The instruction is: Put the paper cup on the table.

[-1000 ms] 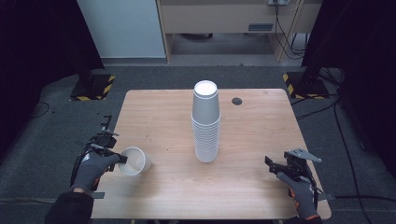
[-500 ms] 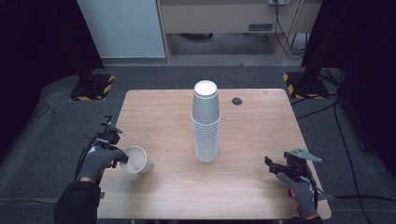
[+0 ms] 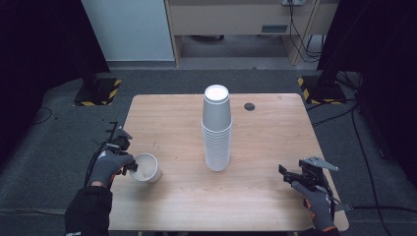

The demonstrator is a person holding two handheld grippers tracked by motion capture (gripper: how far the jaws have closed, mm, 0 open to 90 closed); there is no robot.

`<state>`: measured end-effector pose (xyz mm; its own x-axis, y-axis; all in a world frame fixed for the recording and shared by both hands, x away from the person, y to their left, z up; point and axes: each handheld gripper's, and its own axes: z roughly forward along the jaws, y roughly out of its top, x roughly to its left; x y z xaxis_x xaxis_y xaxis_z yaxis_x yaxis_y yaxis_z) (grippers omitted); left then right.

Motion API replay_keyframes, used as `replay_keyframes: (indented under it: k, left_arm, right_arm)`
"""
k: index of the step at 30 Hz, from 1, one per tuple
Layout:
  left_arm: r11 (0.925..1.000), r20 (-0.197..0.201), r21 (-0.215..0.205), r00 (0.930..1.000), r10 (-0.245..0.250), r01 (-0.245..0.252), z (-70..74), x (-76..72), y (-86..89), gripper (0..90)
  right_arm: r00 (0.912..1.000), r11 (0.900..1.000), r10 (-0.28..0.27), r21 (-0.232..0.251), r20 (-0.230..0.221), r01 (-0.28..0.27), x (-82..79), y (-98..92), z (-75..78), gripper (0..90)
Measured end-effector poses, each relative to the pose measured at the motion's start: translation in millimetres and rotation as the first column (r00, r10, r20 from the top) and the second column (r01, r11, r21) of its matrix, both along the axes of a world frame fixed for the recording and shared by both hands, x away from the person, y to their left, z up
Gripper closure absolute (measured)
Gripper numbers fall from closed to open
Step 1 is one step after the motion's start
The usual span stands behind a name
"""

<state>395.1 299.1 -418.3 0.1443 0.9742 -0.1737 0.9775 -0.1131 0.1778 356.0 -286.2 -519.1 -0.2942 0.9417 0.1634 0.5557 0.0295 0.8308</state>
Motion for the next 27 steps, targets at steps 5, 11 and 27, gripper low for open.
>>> replay_keyframes:
  k: [5,11,27]
  left_arm:
    - [1.0,0.018,-0.001,0.9998,0.006,-0.006,-2.7,1.6,-0.5,82.1]
    - [0.9999,0.071,-0.005,0.9974,0.013,-0.013,-5.0,1.4,1.3,80.1]
    - [0.995,0.385,-0.099,0.9219,0.042,-0.004,0.3,-18.2,10.7,46.1]
  right_arm:
    - [1.0,1.0,0.001,0.0,0.0,-0.001,0.1,-0.1,0.0,11.3]
    - [1.0,1.0,0.002,-0.001,-0.001,-0.002,0.0,-0.1,0.0,11.3]
    - [1.0,1.0,0.0,-0.002,-0.001,0.0,0.0,-0.1,-0.1,11.3]
